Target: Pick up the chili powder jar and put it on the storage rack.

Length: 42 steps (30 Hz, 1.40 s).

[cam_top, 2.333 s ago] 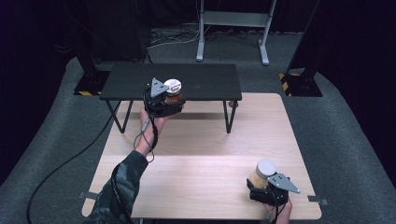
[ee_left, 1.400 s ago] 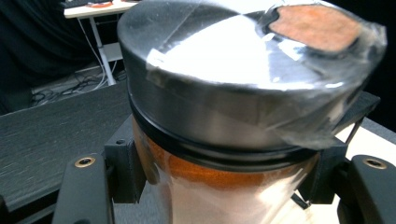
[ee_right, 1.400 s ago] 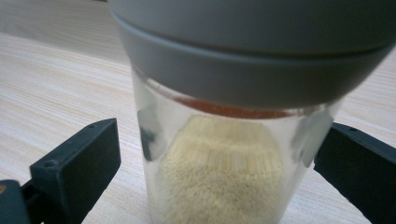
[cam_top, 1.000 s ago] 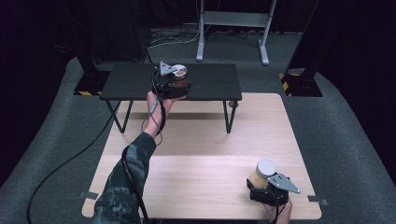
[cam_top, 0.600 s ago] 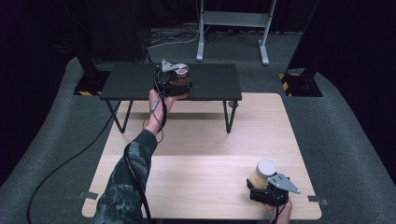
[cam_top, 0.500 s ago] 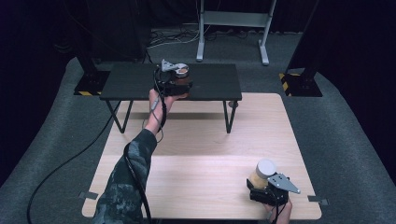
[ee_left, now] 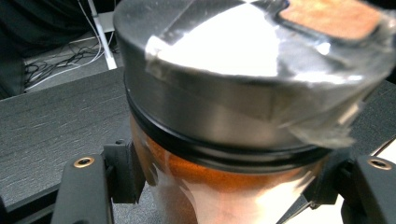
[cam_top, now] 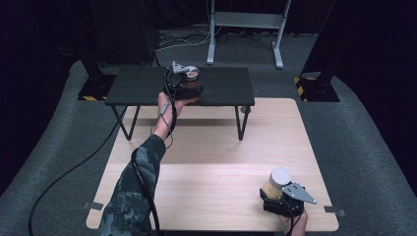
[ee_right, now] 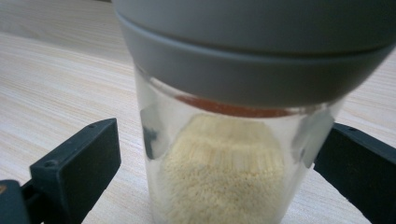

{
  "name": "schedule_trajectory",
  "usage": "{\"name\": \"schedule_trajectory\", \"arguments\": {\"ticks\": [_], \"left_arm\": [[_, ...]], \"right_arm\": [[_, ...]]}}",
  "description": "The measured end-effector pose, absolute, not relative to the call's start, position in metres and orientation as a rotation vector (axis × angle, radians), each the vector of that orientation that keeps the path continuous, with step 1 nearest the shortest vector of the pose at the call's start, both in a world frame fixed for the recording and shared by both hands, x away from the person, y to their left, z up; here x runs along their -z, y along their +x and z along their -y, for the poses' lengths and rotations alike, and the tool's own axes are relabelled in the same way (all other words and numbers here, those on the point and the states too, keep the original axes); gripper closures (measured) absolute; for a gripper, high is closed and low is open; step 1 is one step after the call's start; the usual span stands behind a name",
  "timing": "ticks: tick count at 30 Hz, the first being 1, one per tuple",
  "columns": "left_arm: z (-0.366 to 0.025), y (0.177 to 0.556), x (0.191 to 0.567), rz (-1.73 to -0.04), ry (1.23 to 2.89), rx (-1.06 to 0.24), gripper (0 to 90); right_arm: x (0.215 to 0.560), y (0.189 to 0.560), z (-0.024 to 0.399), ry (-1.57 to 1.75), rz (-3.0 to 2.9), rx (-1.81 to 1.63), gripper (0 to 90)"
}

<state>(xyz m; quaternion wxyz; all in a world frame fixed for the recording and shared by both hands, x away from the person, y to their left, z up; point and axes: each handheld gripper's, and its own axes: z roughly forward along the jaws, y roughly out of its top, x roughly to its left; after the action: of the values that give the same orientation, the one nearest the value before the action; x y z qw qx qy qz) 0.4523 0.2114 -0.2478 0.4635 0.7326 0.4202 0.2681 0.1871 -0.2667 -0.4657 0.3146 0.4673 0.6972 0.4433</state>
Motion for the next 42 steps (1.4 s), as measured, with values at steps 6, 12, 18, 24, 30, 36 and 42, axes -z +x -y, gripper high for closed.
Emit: {"name": "schedule_trajectory", "arguments": {"ticks": [6, 12, 18, 24, 30, 36, 42], "left_arm": [[-0.209, 0.446, 0.241, -1.031, 1.812, -0.696, 24.6], [-0.219, 0.447, 0.225, -1.012, 1.925, -0.597, 7.0], [-0.221, 0.428, 0.223, -1.012, 1.999, -0.595, 0.0], [-0.235, 0.405, 0.241, -0.968, 2.027, -0.56, 0.0], [-0.243, 0.383, 0.286, -0.953, 2.093, -0.522, 0.0], [-0.252, 0.37, 0.332, -0.976, 2.156, -0.459, 0.0], [-0.265, 0.354, 0.365, -1.008, 2.132, -0.415, 0.0]], "right_arm": [[0.466, 0.187, 0.266, 1.232, -1.837, -1.167, 0.0], [0.465, 0.187, 0.266, 1.232, -1.838, -1.164, 0.0], [0.466, 0.187, 0.266, 1.235, -1.835, -1.166, 0.0], [0.465, 0.188, 0.266, 1.237, -1.839, -1.161, 0.0], [0.465, 0.188, 0.266, 1.237, -1.84, -1.16, 0.0], [0.464, 0.188, 0.265, 1.236, -1.843, -1.155, 0.0], [0.464, 0.188, 0.264, 1.238, -1.841, -1.149, 0.0]]}}
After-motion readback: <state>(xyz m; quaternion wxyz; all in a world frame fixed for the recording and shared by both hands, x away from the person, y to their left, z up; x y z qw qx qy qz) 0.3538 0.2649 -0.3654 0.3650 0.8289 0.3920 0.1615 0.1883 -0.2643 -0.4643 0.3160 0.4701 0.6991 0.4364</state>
